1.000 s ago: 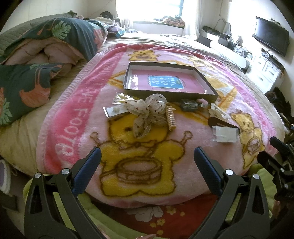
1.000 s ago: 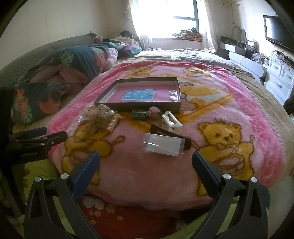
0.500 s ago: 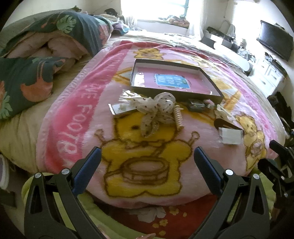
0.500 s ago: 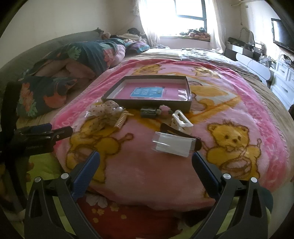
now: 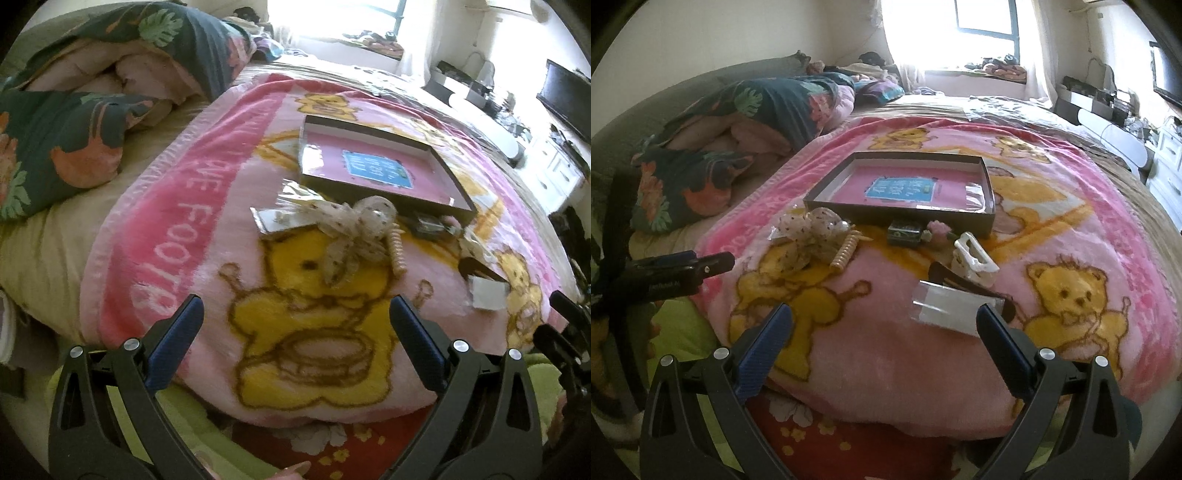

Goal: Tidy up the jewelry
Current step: 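Move both tools toward the jewelry in front of the box, then grasp the white polka-dot bow with the left tool while the right tool grasps the white claw clip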

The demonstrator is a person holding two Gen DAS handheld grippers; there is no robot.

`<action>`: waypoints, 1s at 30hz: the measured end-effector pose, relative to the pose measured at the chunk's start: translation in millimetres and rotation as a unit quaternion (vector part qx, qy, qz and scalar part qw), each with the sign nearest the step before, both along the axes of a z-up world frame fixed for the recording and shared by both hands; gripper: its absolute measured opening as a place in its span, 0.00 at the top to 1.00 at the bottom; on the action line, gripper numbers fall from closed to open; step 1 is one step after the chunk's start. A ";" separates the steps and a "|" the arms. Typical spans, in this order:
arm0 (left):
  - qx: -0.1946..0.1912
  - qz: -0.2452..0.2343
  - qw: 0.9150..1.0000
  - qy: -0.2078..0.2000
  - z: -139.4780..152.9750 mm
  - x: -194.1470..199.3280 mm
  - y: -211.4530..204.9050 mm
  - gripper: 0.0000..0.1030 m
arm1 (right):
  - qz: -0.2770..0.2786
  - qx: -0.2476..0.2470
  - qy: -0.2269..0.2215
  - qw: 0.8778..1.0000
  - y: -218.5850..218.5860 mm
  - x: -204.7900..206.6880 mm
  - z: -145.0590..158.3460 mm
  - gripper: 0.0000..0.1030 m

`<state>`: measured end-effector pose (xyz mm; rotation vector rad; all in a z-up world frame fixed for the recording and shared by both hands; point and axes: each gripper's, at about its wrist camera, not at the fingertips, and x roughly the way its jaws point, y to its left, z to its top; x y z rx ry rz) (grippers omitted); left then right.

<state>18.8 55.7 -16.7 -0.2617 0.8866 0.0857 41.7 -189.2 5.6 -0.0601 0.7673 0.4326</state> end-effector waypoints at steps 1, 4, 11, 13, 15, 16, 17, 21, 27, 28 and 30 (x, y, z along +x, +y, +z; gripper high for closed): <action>0.002 0.004 1.000 -0.002 0.6 1.3 2.4 0.08 | 0.001 0.004 0.006 1.000 -0.7 4.6 -1.0 0.04; 0.010 0.011 1.000 -0.008 2.8 6.3 8.4 0.08 | 0.000 0.004 0.017 1.000 -1.6 16.3 -4.4 0.04; 0.006 0.009 1.000 -0.007 4.2 27.6 13.1 0.09 | -0.009 0.000 0.025 1.000 -8.6 40.1 -7.7 0.04; -0.002 0.003 1.000 -0.005 3.8 34.5 12.2 0.08 | -0.014 -0.003 0.025 1.000 -11.3 49.3 -7.4 0.04; -0.002 -0.002 1.000 0.002 2.5 43.2 9.3 0.08 | -0.018 -0.005 0.024 1.000 -14.1 58.4 -6.0 0.04; -0.001 -0.005 1.000 0.005 1.4 47.1 6.8 0.08 | -0.020 -0.007 0.022 1.000 -16.1 63.8 -4.8 0.04; -0.001 -0.006 1.000 0.007 0.5 52.2 5.0 0.08 | -0.021 -0.007 0.021 1.000 -17.1 66.7 -4.1 0.04; -0.011 -0.017 1.000 0.013 -3.2 66.6 -1.2 0.08 | -0.033 -0.009 0.018 0.999 -24.0 85.1 -2.7 0.04; -0.024 -0.038 0.999 0.023 -14.4 87.2 -11.9 0.08 | -0.044 -0.019 0.015 0.999 -33.5 108.2 -4.5 0.04; -0.023 -0.041 0.999 0.026 -16.8 89.8 -13.8 0.08 | -0.047 -0.021 0.015 0.999 -34.7 111.2 -5.5 0.04; -0.022 -0.050 0.998 0.033 -23.7 96.5 -18.1 0.08 | -0.049 -0.030 0.020 0.998 -37.5 120.6 -10.4 0.04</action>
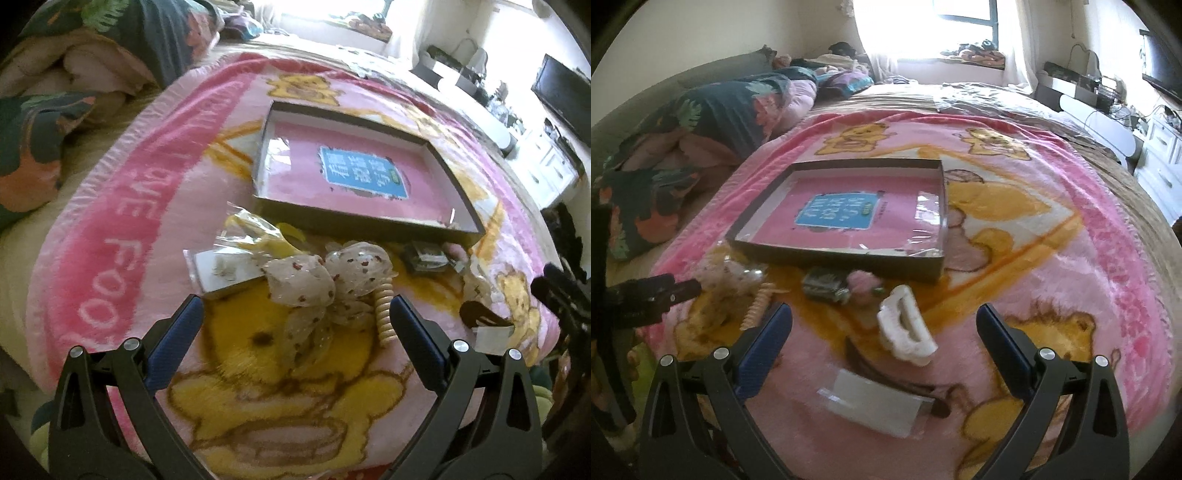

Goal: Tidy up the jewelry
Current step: 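Grasp the white polka-dot bow with the left tool while the right tool grasps the white claw clip, then carry the bow and claw clip into the box and release both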

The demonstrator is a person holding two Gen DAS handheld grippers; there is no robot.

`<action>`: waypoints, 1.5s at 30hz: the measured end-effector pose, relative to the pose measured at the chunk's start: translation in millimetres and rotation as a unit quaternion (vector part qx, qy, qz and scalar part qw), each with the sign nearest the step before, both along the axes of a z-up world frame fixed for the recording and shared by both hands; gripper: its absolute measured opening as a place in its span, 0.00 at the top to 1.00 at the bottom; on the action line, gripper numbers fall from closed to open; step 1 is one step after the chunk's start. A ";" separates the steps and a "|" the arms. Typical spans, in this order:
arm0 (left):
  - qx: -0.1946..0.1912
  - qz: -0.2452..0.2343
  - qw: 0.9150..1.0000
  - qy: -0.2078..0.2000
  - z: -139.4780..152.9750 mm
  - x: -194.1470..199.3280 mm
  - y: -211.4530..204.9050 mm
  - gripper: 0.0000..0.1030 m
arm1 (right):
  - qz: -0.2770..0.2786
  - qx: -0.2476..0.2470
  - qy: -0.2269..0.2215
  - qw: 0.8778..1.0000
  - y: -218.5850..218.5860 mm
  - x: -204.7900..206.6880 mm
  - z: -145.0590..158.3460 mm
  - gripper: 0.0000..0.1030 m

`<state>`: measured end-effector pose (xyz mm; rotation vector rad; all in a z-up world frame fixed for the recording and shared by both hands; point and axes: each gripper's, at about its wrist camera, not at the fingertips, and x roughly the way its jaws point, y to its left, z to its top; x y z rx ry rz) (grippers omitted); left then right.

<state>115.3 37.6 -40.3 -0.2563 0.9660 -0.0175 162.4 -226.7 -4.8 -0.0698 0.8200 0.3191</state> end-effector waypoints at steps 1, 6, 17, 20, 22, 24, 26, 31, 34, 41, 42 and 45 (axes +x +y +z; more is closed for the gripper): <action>0.002 -0.002 1.000 0.002 -2.7 2.1 -2.1 0.08 | -0.002 -0.004 0.003 1.000 -0.4 2.5 -2.4 0.04; 0.006 -0.008 1.000 0.028 -24.7 12.7 -7.0 0.08 | 0.000 -0.012 0.021 1.000 -5.9 21.4 -18.1 0.04; -0.002 0.003 0.999 0.033 -42.2 16.8 -6.0 0.21 | 0.023 0.008 0.091 0.996 -7.2 49.6 -56.1 0.23; -0.003 0.003 1.000 0.028 -39.3 16.2 -4.5 0.32 | 0.026 0.021 0.113 0.993 -6.8 56.8 -66.6 0.31; -0.006 0.004 1.000 0.023 -37.3 17.1 -4.8 0.42 | 0.028 0.037 0.127 0.991 -8.5 60.7 -73.2 0.37; -0.008 0.002 1.000 0.019 -34.3 14.7 -5.7 0.58 | 0.027 0.043 0.128 0.990 -10.8 61.3 -76.6 0.44; -0.015 -0.003 1.000 0.015 -31.6 13.4 -7.3 0.72 | 0.028 0.047 0.123 0.991 -13.0 60.6 -76.1 0.55; -0.029 -0.012 0.999 0.008 -28.1 10.1 -12.7 0.87 | 0.020 0.061 0.104 0.993 -25.1 56.4 -68.6 0.64; -0.034 -0.017 0.999 0.003 -24.5 7.6 -15.2 0.90 | 0.010 0.066 0.090 0.994 -35.5 53.4 -63.7 0.66; -0.042 -0.029 0.999 -0.013 -9.2 -6.3 -20.6 0.90 | -0.021 0.080 0.065 0.994 -61.3 43.1 -50.7 0.66; -0.043 -0.030 0.998 -0.018 -4.7 -8.6 -21.2 0.90 | -0.026 0.082 0.062 0.994 -65.0 41.2 -48.7 0.66; -0.046 -0.029 0.998 -0.033 8.1 -12.1 -19.3 0.90 | -0.039 0.092 0.052 0.994 -75.4 36.8 -42.5 0.66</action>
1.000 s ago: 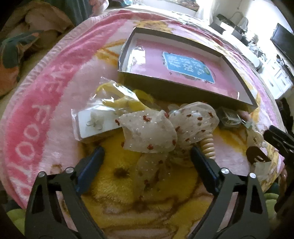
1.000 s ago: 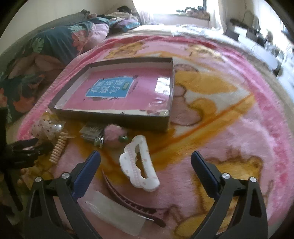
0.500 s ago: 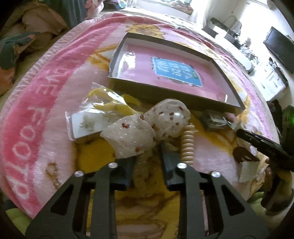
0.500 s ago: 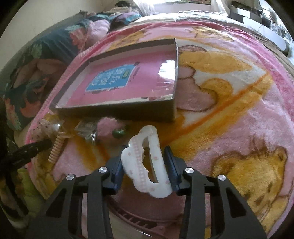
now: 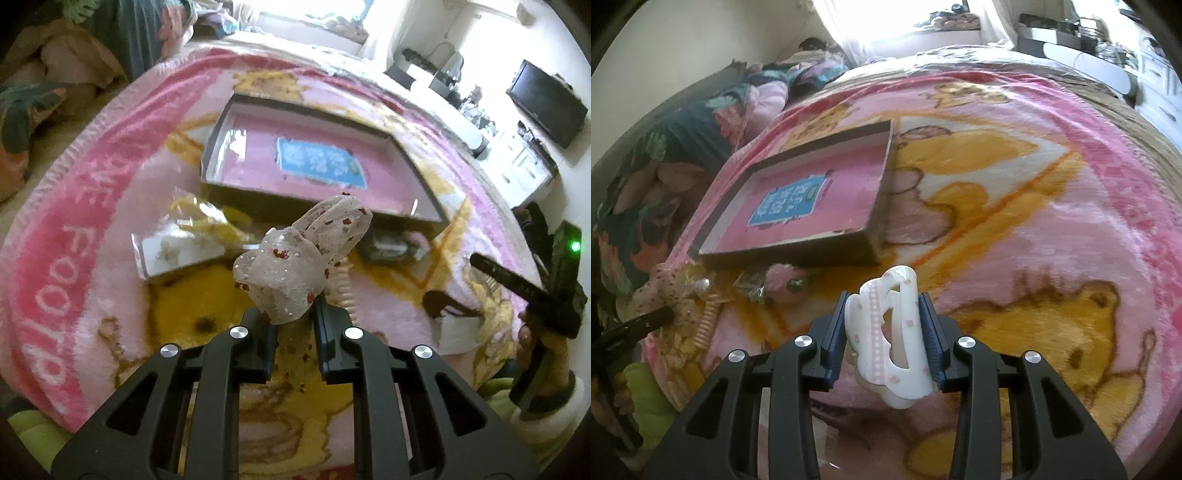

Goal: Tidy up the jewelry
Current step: 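Carry the bow and claw clip into the box and release both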

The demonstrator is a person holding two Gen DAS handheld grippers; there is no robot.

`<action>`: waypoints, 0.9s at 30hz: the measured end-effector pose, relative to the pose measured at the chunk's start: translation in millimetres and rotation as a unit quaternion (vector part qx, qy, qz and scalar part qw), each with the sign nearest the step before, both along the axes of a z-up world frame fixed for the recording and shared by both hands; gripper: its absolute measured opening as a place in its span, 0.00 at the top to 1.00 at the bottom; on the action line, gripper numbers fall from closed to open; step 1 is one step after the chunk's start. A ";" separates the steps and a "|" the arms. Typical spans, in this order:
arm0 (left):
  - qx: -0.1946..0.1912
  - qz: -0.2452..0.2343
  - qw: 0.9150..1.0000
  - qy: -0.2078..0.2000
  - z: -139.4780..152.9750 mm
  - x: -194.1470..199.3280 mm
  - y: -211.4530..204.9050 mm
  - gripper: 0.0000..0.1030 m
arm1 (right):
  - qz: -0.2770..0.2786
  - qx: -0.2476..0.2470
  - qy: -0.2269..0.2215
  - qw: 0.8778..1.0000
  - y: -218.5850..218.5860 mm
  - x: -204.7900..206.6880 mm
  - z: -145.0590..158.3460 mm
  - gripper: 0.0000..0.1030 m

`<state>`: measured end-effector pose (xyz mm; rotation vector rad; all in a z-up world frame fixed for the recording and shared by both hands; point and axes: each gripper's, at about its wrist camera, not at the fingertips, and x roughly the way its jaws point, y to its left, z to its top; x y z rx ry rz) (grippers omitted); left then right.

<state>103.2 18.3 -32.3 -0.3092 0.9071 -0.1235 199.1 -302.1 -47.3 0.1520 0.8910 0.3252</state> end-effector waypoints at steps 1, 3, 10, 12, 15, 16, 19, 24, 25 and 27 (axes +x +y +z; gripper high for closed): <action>0.001 0.002 1.000 -0.006 4.9 -0.3 0.9 0.90 | -0.004 0.004 -0.003 1.000 -4.0 -1.2 2.5 0.66; 0.005 0.005 1.000 -0.021 16.4 0.9 3.6 0.90 | -0.011 0.009 -0.013 1.000 -10.9 -4.6 10.1 0.66; 0.014 0.025 0.998 -0.052 46.3 15.8 20.6 0.90 | -0.023 0.018 -0.048 0.998 -18.4 -8.5 38.6 0.66; 0.018 0.032 0.998 -0.059 53.5 20.6 26.7 0.90 | -0.019 0.020 -0.056 0.998 -16.6 -7.3 46.4 0.66; 0.022 0.037 0.997 -0.065 61.7 27.2 35.2 0.90 | -0.012 0.018 -0.066 0.998 -9.6 -4.0 55.6 0.66; 0.022 0.039 0.997 -0.066 64.3 30.4 38.3 0.90 | -0.009 0.019 -0.068 0.997 -6.5 -2.5 58.4 0.66; 0.026 0.044 0.996 -0.071 70.2 38.2 45.2 0.90 | 0.004 0.016 -0.075 0.997 6.6 1.6 65.5 0.66; 0.024 0.044 0.996 -0.073 75.3 53.9 55.1 0.90 | 0.026 0.006 -0.079 0.997 31.8 12.4 71.7 0.66; 0.024 0.044 0.996 -0.073 75.2 56.6 55.8 0.90 | 0.029 0.007 -0.079 0.996 35.9 14.4 72.3 0.66; 0.023 0.041 0.996 -0.072 75.1 64.4 56.0 0.90 | 0.037 0.004 -0.079 0.996 47.0 20.6 73.6 0.66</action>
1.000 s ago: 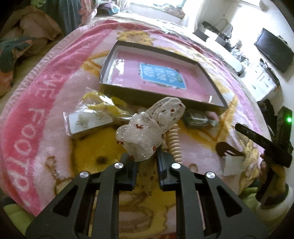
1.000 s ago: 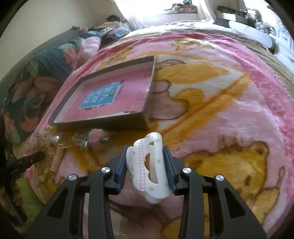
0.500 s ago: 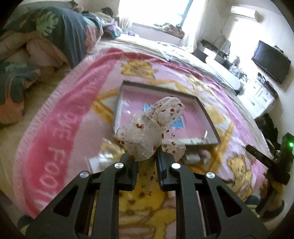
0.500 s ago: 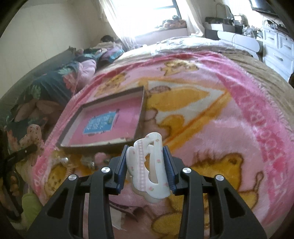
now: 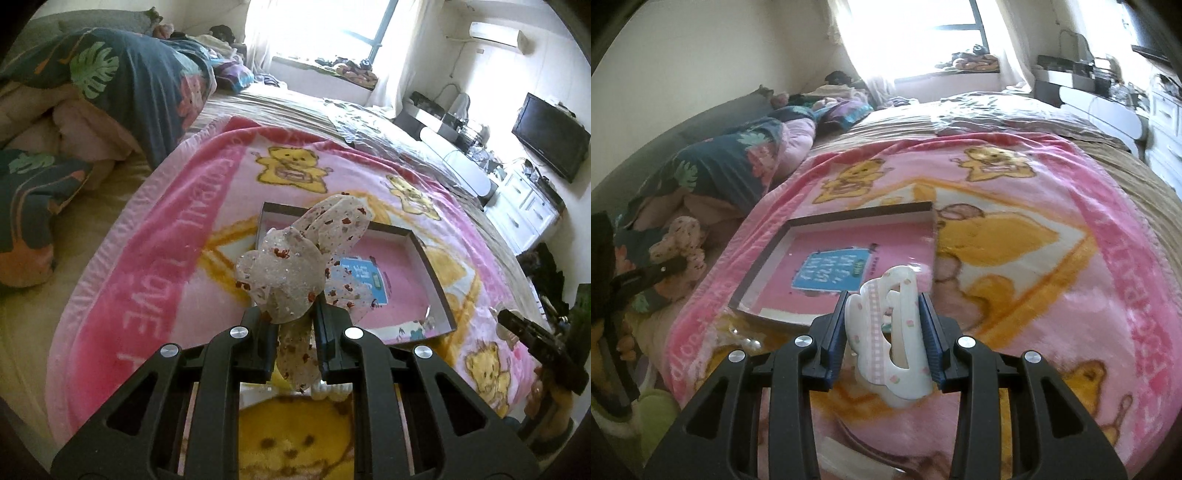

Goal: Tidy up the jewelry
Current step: 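Carry the bow and claw clip into the box and release both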

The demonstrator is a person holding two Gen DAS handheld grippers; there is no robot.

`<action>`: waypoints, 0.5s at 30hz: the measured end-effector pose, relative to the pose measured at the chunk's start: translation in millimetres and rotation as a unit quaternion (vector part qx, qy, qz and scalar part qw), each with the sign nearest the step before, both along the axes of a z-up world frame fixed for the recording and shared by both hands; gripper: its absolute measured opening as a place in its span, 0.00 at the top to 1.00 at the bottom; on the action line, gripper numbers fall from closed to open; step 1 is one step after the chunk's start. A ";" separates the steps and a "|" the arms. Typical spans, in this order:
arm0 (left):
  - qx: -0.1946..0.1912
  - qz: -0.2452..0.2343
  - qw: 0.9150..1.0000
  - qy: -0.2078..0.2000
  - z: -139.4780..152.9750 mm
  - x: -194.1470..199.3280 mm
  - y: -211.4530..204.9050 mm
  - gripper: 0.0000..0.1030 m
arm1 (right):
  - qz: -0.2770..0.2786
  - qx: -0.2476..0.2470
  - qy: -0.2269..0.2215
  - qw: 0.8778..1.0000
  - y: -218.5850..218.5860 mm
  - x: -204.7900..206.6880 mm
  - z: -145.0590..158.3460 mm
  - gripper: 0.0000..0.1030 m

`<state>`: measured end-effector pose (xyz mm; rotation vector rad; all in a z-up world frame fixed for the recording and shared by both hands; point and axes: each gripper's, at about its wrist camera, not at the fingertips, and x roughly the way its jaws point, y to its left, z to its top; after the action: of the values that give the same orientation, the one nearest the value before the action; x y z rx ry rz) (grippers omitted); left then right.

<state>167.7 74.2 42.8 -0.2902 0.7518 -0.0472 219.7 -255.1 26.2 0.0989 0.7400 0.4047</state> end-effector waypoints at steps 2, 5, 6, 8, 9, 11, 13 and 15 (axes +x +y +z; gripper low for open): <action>-0.001 -0.003 1.000 0.002 -1.8 9.2 -0.9 0.90 | 0.006 -0.003 0.000 1.000 10.5 5.8 0.7 0.66; -0.004 -0.012 1.000 0.007 -6.9 21.7 -5.0 0.90 | 0.013 -0.005 0.001 1.000 26.8 16.5 0.7 0.66; -0.004 -0.017 1.000 0.011 -10.7 27.1 -7.9 0.90 | 0.014 -0.005 0.001 1.000 30.4 19.7 0.3 0.66; -0.005 -0.025 0.999 0.021 -18.5 38.1 -13.1 0.90 | 0.016 -0.010 0.004 1.000 38.3 27.5 -1.9 0.66; -0.005 -0.028 0.999 0.026 -22.3 43.1 -14.8 0.90 | 0.017 -0.013 0.006 1.000 42.6 32.2 -3.9 0.66; -0.006 -0.034 0.999 0.036 -31.6 52.5 -17.9 0.90 | 0.016 -0.020 0.010 1.000 49.0 40.1 -8.2 0.66; -0.002 -0.039 0.998 0.046 -39.6 60.2 -23.0 0.90 | 0.016 -0.026 0.017 0.999 55.7 47.9 -14.8 0.66; 0.003 -0.044 0.997 0.057 -49.6 68.1 -28.5 0.90 | 0.013 -0.035 0.024 0.999 62.2 56.4 -23.2 0.66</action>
<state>235.7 45.7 -6.7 -0.2547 0.8775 -0.1121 276.1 -192.9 3.0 0.0329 0.8028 0.4027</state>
